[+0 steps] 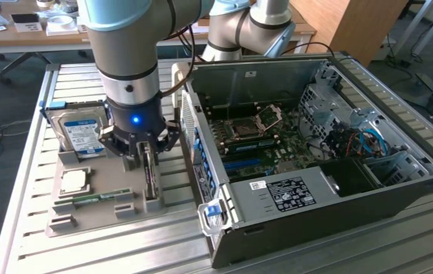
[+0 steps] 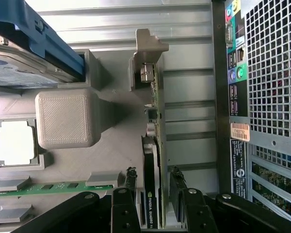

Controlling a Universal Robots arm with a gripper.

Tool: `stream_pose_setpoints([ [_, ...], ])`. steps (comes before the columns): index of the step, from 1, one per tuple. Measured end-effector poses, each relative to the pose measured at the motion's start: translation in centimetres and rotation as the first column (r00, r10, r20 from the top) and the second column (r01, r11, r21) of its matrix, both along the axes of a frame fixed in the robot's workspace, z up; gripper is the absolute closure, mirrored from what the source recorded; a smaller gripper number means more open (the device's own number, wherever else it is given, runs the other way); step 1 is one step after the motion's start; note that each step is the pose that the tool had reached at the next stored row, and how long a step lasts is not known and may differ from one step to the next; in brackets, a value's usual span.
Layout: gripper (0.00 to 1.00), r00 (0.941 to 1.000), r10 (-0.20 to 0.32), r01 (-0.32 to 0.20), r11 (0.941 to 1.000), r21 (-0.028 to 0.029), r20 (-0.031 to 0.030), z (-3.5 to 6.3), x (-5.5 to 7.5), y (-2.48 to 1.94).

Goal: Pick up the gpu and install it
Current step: 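Pick up the gpu and move the gpu toward the slot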

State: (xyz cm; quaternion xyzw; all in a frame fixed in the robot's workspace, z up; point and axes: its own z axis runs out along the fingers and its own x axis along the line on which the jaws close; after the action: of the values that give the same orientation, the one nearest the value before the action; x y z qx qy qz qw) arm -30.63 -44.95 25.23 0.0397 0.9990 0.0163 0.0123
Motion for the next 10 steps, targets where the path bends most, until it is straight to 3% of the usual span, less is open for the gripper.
stream_pose_setpoints([
  [10,0.59,1.0000,0.000,0.000,1.0000,0.0003,0.0003,-1.31,0.0,0.00],
])
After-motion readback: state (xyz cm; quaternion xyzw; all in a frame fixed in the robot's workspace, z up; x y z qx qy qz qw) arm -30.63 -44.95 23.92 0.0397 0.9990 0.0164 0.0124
